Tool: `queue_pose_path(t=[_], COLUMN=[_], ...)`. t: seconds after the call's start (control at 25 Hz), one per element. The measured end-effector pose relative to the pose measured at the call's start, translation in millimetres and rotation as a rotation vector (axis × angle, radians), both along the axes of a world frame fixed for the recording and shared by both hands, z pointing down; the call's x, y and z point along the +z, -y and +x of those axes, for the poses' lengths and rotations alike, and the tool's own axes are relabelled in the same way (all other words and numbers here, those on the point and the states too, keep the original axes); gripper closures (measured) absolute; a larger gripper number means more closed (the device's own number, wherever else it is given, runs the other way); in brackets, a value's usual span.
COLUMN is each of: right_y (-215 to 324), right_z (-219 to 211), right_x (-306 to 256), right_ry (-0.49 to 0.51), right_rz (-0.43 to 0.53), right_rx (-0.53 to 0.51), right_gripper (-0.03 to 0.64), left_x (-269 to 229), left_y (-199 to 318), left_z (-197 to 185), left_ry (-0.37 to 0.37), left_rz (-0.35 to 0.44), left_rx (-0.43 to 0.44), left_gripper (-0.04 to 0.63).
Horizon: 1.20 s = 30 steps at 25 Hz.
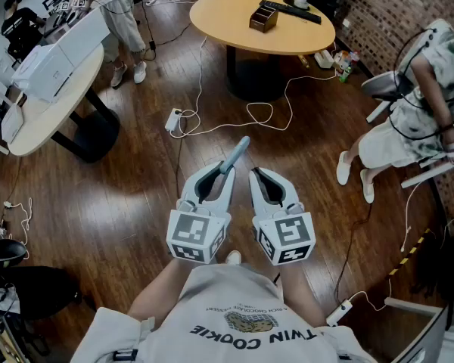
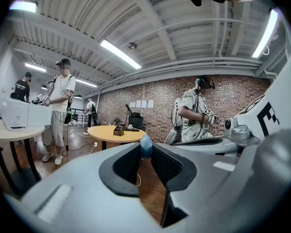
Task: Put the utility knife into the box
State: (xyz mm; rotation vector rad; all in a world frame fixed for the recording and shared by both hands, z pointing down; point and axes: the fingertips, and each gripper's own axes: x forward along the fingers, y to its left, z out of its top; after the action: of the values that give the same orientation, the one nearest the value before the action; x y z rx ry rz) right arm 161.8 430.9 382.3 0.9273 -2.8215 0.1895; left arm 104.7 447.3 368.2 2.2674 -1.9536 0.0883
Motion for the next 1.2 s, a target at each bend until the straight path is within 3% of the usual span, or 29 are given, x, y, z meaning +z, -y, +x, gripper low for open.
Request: queue_pose_path(t=[0.56,1.2], right_y=[66,178], right_z=[-16,-128], right_x=[19,17], right_ry=[-0.033,-0.099], right_rz=[-0.011,-0.031], right_rx=[0.027,0.132], right_gripper=[0.601,0.601], left_x=[23,25], left_y=[68,188], left_z=[-16,-129], left_ry=[-0.026,-0.066], left_rz=[-0.026,-0.056], left_rx=[0.033,0.157], left_gripper=[0.526,0.526])
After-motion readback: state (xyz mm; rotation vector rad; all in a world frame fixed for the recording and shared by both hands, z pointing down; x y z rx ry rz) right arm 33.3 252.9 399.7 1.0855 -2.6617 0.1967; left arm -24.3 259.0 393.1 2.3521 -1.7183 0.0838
